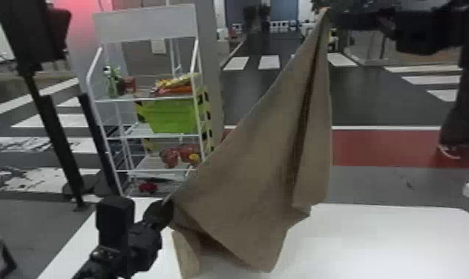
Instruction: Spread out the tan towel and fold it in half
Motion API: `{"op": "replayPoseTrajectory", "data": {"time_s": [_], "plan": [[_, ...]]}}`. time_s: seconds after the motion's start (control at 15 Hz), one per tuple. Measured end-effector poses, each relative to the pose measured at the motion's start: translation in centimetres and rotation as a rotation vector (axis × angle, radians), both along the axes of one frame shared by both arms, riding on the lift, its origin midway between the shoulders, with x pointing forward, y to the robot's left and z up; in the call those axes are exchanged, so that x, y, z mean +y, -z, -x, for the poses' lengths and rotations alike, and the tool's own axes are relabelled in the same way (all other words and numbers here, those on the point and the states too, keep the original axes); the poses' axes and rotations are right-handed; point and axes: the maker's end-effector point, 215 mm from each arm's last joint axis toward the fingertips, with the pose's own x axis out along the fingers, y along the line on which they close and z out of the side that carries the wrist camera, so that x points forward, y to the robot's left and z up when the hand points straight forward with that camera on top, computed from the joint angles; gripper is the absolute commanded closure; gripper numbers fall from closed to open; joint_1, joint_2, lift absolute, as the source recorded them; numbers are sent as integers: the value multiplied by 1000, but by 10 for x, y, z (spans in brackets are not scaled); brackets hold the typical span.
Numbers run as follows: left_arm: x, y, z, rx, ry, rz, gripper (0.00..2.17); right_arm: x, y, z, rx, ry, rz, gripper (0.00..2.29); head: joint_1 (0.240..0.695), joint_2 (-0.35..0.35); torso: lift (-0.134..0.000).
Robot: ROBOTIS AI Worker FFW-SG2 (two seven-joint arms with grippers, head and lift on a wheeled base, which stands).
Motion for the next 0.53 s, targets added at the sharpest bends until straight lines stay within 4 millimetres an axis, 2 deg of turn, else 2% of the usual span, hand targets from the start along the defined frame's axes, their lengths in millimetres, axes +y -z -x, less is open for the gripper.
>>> {"op": "replayPoseTrajectory", "data": {"time_s": [0.27, 0.47, 0.53], "plan": [[73, -52, 0, -47, -42, -88, 1366, -21, 40, -9, 53, 15, 5, 1501, 335, 231, -134], [101, -104, -19, -106, -86, -169, 1366, -43, 56, -26, 64, 44, 34, 1501, 296, 232, -134], [105, -110, -26, -105, -95, -192, 1366, -48, 64, -32, 73, 45, 47, 1501, 290, 229, -134]]}}
